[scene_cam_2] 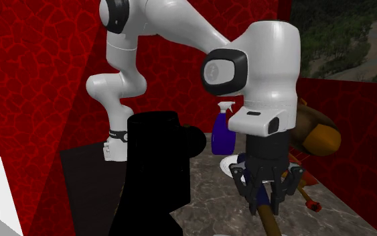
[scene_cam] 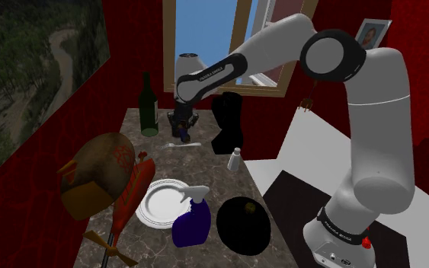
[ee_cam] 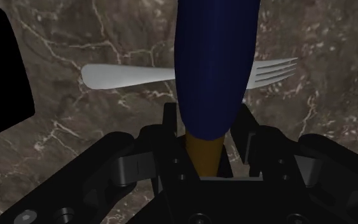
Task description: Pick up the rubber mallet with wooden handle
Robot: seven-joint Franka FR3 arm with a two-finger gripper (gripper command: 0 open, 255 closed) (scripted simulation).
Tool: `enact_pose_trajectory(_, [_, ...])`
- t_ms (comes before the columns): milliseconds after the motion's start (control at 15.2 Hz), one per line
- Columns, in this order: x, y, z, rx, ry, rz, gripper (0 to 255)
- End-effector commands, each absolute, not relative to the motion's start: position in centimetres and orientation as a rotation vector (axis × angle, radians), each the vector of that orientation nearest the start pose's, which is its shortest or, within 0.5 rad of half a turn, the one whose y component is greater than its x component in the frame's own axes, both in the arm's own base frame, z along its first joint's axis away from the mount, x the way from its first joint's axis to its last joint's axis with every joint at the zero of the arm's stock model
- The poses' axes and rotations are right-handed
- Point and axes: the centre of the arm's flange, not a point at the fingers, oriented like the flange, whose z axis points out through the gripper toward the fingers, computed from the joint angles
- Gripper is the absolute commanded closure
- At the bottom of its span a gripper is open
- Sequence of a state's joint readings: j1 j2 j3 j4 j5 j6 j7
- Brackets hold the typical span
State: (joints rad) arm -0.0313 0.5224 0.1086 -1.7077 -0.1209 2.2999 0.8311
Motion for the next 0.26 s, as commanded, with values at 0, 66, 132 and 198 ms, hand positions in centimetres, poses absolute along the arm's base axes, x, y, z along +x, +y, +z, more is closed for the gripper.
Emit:
enact_pose_trajectory(0, [67.71,4.36,30.92,-2.955,1.066,-0.133,255])
enact_pose_trajectory(66, [67.71,4.36,31.45,-2.955,1.066,-0.133,255])
enact_pose_trajectory(132, [67.70,4.36,31.53,-2.955,1.066,-0.133,255])
enact_pose_trajectory(198, [67.71,4.36,31.53,-2.955,1.066,-0.133,255])
